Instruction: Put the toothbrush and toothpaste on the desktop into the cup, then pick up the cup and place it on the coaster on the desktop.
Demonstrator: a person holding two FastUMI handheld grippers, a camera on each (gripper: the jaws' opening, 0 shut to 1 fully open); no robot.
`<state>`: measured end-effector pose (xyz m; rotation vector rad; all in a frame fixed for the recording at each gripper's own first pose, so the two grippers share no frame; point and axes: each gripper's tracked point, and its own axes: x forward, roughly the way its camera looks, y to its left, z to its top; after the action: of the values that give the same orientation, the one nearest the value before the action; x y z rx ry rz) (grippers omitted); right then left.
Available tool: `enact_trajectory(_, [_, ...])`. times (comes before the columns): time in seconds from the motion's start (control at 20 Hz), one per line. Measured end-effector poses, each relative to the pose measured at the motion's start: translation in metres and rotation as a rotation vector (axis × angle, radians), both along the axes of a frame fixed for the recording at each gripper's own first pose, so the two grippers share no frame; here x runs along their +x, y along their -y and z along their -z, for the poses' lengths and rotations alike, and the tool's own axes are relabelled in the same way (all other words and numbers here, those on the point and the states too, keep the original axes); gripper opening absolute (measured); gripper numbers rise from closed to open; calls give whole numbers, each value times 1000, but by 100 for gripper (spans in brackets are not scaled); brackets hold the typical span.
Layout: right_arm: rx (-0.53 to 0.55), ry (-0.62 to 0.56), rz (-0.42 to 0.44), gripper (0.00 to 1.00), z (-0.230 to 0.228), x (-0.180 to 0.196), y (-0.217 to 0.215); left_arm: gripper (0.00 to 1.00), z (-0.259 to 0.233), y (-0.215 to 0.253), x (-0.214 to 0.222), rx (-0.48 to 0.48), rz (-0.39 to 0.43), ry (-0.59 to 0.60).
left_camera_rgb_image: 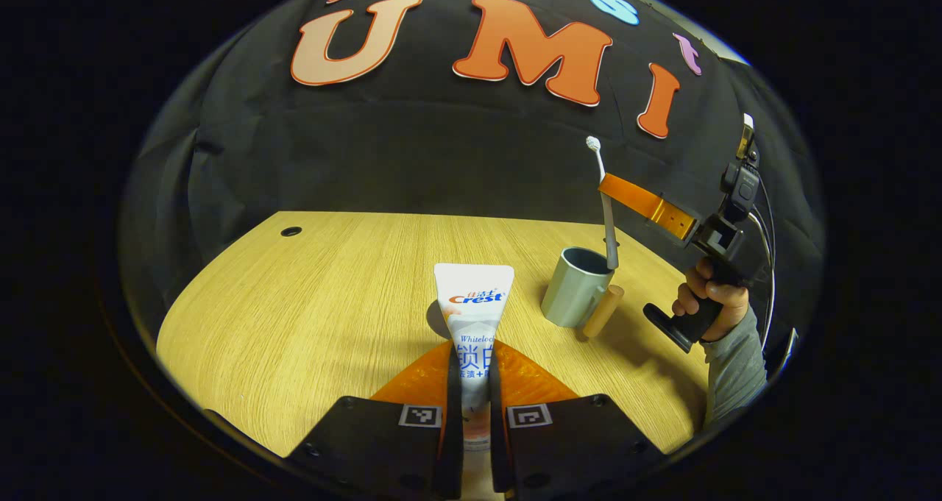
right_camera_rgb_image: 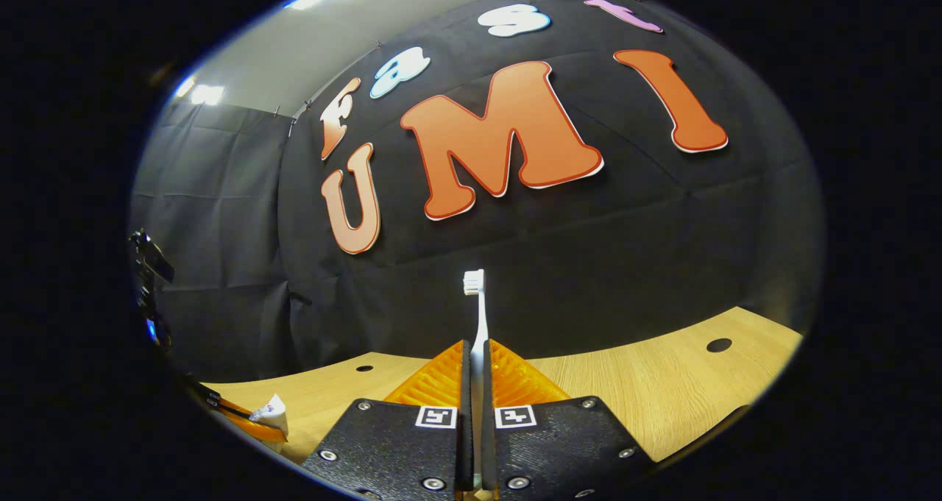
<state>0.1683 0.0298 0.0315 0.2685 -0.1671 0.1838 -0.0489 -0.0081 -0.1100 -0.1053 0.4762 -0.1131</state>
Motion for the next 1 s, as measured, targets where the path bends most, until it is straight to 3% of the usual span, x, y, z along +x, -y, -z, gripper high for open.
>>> enact_trajectory(0.65, [-69,-40,38,5,38,15,0,19,-54,-11,-25,-17,-36,40])
enact_trajectory(0.9, [-87,-50,55,5,41,10,1,15,-69,-17,-15,-4,-69,103])
enact_trajectory(1.0, [-87,-51,61,5,41,6,2,18,-76,-17,-12,-4,-69,120])
